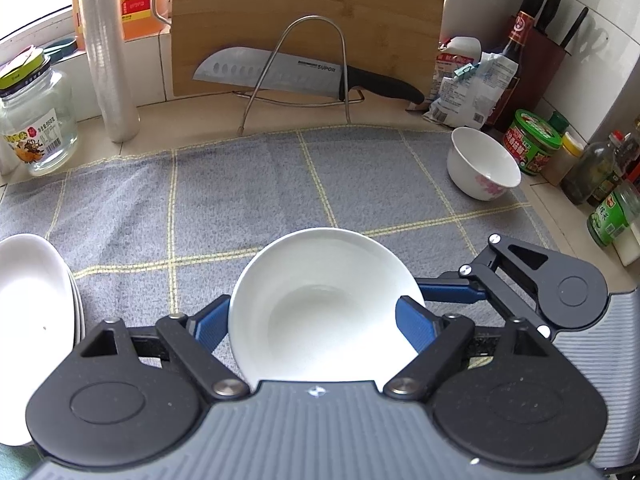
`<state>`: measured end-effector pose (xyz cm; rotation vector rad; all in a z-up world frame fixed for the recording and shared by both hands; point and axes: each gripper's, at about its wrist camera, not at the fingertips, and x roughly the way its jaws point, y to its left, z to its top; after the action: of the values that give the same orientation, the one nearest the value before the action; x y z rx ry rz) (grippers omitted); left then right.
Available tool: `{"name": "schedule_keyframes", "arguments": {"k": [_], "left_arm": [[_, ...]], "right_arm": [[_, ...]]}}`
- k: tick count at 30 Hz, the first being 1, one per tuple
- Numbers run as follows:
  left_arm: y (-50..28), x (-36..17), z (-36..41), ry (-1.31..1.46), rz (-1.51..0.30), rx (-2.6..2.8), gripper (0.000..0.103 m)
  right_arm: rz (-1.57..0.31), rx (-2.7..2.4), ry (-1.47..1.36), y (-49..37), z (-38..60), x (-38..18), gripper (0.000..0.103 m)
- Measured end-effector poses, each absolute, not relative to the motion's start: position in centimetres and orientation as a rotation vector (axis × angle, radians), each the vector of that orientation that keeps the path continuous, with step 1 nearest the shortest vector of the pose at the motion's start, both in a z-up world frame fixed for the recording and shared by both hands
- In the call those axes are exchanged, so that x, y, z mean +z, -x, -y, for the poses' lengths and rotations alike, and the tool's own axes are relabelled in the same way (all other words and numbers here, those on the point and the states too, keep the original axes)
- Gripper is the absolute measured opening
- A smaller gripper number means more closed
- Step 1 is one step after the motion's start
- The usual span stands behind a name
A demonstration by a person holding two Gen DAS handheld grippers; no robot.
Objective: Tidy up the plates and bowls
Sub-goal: 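Lower the second bowl into the first bowl and open the left tool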
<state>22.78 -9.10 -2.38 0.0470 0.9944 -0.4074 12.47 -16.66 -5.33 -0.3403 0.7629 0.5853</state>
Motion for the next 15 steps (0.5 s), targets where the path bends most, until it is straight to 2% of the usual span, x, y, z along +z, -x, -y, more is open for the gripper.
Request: {"name": "schedule_keyframes", "arguments": {"k": [4,5,15], "left_arm": [[-22.8,-2.5,9.0,-0.056,-0.978,-0.398,0.088],[-22.7,-2.4,8.9,-0.056,-0.968,-0.398,0.088],[-22.3,0.0,7.7,-0.031,-0.830,-0.382,0.093]], "right_arm": [[-0.769,0.593,0.330,-12.4,16.8,-5.5,0.096],[-0.758,0.593,0.331,-12.2,16.8,-5.4,0.102],[-0.692,0.581,0.333,-10.8,18.0,-4.2,0.103]]}}
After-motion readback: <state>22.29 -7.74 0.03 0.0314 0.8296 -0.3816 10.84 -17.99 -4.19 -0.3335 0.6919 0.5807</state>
